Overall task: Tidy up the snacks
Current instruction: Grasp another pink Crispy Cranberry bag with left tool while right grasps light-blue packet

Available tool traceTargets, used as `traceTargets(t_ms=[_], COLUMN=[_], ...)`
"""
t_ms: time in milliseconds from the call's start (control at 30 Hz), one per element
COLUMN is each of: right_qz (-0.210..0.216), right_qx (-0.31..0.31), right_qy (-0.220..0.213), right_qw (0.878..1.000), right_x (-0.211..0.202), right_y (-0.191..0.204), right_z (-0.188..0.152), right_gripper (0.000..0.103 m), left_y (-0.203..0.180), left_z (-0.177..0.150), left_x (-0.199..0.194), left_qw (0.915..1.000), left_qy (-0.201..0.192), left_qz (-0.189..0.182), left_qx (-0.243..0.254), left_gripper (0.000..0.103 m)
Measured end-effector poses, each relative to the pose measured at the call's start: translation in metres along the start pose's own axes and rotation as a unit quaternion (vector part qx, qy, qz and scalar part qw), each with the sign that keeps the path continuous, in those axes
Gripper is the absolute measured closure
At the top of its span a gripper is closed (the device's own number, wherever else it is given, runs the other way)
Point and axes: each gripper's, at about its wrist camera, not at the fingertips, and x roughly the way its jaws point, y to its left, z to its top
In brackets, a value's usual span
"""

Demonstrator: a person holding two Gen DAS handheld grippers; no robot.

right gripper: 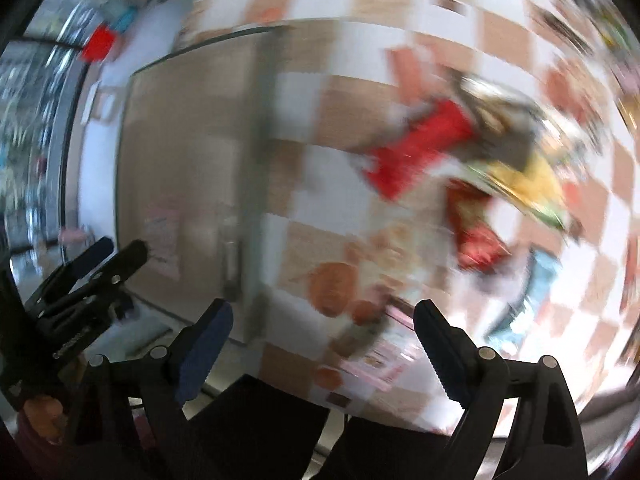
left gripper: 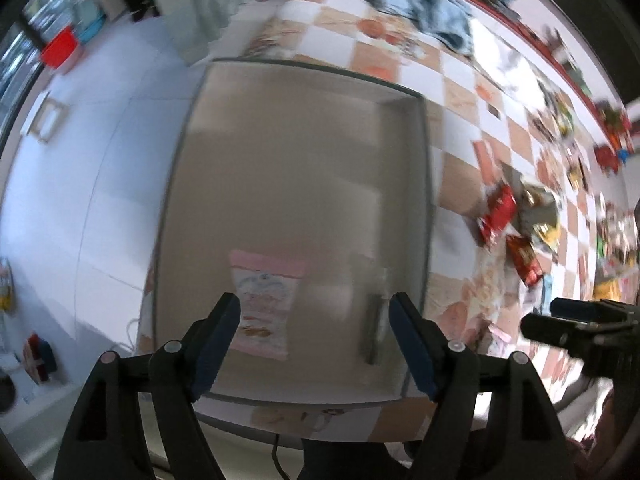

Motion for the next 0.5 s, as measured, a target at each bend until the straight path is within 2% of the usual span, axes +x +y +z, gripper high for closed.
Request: traceTargets(t_ms=[133,267,400,500], right_qz=[-0.001,-0.007,0.001,0.007], right_qx=[0.090,0.197,0.258,0.276], right_qy=[-0.006,0.003,0.015,0.029], right_qw=[0.996,0.980,0.966,0.961], right_x=[-0.007,-0.003,0.004,0.010], right_y=[-0.056,-0.117,-0.152,-0.166], right_z=[-0.019,-0.044,-0.066,-0.078], right_gripper=[0.010,0.010,0.010,0.010], left_y=[-0.034,-0.067,-0.106,-0.135], left_z=[0.004,0.002,-0.009,-0.022], left_x=[0.001,0.006,0.015,0.025], left_qw=[0.9980,0.9922,0.9796,0.9661], left_qy=[0.004,0.018,0.047,0.073], left_qz=[-0.004,-0.016,-0.032,-0.038], left_qx=[0.062,0.122,0.193,0.245], left_gripper=[0.023,0.023,0.023,0.023])
